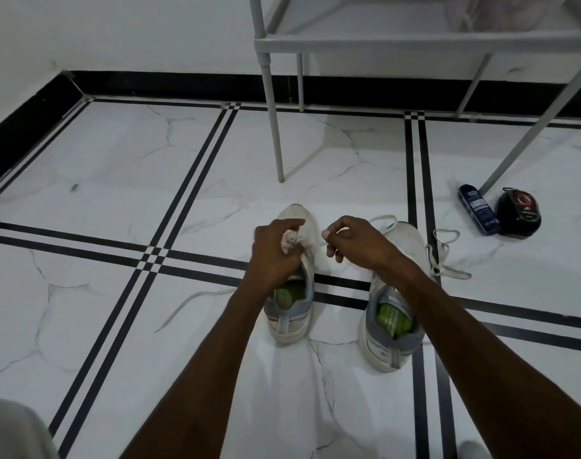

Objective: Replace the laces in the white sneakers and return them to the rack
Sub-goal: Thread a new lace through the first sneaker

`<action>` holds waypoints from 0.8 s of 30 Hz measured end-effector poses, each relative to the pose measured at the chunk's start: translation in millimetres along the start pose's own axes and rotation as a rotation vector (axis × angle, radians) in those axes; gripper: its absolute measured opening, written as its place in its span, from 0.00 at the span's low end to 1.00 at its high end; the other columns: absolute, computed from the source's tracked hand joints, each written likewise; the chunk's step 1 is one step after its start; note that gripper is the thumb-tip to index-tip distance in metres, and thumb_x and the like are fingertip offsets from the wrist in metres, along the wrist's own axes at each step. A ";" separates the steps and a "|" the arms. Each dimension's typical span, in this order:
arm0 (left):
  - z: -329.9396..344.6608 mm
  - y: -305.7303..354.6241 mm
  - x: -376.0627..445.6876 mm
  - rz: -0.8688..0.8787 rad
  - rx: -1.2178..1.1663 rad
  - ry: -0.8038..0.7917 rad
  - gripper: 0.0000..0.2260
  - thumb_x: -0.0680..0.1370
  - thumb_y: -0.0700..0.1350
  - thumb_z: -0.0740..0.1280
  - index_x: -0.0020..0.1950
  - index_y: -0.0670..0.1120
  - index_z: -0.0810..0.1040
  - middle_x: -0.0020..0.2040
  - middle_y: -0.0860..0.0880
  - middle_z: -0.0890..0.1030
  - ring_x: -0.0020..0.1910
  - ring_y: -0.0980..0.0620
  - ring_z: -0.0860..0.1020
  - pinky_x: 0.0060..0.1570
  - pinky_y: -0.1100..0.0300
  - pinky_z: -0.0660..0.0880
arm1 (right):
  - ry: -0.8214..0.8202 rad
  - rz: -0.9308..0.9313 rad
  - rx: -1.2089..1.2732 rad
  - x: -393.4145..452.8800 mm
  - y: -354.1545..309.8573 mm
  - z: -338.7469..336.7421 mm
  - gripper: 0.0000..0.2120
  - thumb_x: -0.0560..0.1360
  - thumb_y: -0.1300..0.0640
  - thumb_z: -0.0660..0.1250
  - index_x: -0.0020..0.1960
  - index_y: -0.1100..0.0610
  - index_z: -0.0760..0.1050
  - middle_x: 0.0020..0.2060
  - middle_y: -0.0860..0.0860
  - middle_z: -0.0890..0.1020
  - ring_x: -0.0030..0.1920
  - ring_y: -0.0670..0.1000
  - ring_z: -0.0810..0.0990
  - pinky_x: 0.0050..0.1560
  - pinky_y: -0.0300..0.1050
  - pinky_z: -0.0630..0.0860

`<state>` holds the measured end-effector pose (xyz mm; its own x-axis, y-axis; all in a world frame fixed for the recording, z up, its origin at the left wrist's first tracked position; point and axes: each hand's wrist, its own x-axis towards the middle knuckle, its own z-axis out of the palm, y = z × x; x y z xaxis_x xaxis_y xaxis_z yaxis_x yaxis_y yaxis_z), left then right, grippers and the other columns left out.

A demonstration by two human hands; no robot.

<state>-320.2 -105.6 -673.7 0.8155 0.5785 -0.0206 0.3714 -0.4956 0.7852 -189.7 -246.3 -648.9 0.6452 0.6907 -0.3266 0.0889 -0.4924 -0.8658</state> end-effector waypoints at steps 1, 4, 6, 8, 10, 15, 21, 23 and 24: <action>3.3 7.3 4.5 0.014 0.001 -0.091 0.16 0.76 0.58 0.71 0.62 0.58 0.79 0.60 0.56 0.81 0.62 0.52 0.76 0.64 0.45 0.73 | 0.009 -0.007 0.011 -1.1 -2.9 -0.4 0.11 0.80 0.50 0.65 0.52 0.58 0.75 0.36 0.51 0.86 0.32 0.46 0.79 0.39 0.40 0.75; 5.5 29.8 12.8 0.048 0.088 -0.097 0.08 0.78 0.54 0.71 0.53 0.53 0.85 0.54 0.56 0.84 0.55 0.56 0.79 0.62 0.45 0.72 | 0.035 -0.031 0.016 -2.9 -7.5 -9.9 0.13 0.79 0.49 0.67 0.51 0.59 0.75 0.34 0.51 0.84 0.33 0.47 0.78 0.38 0.40 0.74; -2.3 23.7 20.1 -0.052 0.171 0.101 0.06 0.80 0.50 0.69 0.54 0.53 0.83 0.55 0.55 0.84 0.58 0.51 0.79 0.63 0.45 0.70 | 0.032 -0.031 0.035 -3.5 -6.7 -20.0 0.13 0.79 0.50 0.69 0.51 0.61 0.75 0.34 0.51 0.82 0.34 0.49 0.77 0.40 0.44 0.74; -13.3 13.3 25.0 -0.124 0.121 0.161 0.15 0.78 0.52 0.70 0.65 0.55 0.77 0.63 0.54 0.79 0.65 0.50 0.75 0.64 0.46 0.67 | 0.021 -0.043 0.039 -4.4 -5.7 -28.4 0.13 0.79 0.51 0.69 0.51 0.62 0.76 0.33 0.50 0.82 0.35 0.49 0.77 0.40 0.45 0.74; -16.7 18.8 26.8 0.011 0.049 0.007 0.26 0.74 0.56 0.74 0.71 0.58 0.73 0.67 0.56 0.76 0.68 0.52 0.72 0.66 0.48 0.67 | -0.006 -0.059 0.069 -5.0 -9.1 -28.9 0.14 0.79 0.51 0.69 0.52 0.63 0.76 0.34 0.51 0.82 0.35 0.49 0.76 0.40 0.44 0.74; -17.3 40.2 35.3 0.034 0.140 0.027 0.07 0.79 0.41 0.69 0.49 0.52 0.86 0.41 0.57 0.83 0.43 0.63 0.79 0.55 0.54 0.72 | -0.023 -0.064 0.080 -0.5 -17.7 -26.3 0.10 0.79 0.52 0.68 0.49 0.60 0.75 0.35 0.52 0.82 0.34 0.49 0.75 0.37 0.45 0.73; -36.0 15.9 40.2 0.071 0.256 -0.169 0.34 0.67 0.60 0.78 0.72 0.60 0.72 0.70 0.54 0.76 0.71 0.48 0.70 0.70 0.39 0.64 | -0.043 -0.067 0.103 1.7 -11.1 -22.4 0.10 0.79 0.51 0.69 0.49 0.58 0.75 0.34 0.51 0.82 0.34 0.49 0.75 0.36 0.45 0.72; -25.3 28.1 33.8 0.122 0.198 -0.261 0.18 0.71 0.61 0.75 0.59 0.60 0.82 0.56 0.58 0.83 0.60 0.55 0.78 0.66 0.40 0.69 | -0.052 -0.067 0.102 4.1 -12.0 -18.0 0.11 0.78 0.51 0.69 0.50 0.60 0.76 0.35 0.51 0.83 0.33 0.48 0.75 0.34 0.42 0.71; -23.9 30.5 34.4 0.121 0.224 -0.191 0.10 0.74 0.59 0.72 0.52 0.58 0.85 0.48 0.60 0.84 0.54 0.56 0.80 0.65 0.40 0.69 | -0.048 -0.061 0.103 5.8 -12.2 -17.6 0.11 0.78 0.51 0.70 0.51 0.60 0.76 0.35 0.51 0.83 0.32 0.47 0.75 0.34 0.42 0.71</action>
<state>-291.5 -85.3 -635.7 0.9205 0.3846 -0.0682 0.3378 -0.6961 0.6335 -173.7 -245.6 -633.5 0.6035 0.7436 -0.2878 0.0468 -0.3934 -0.9182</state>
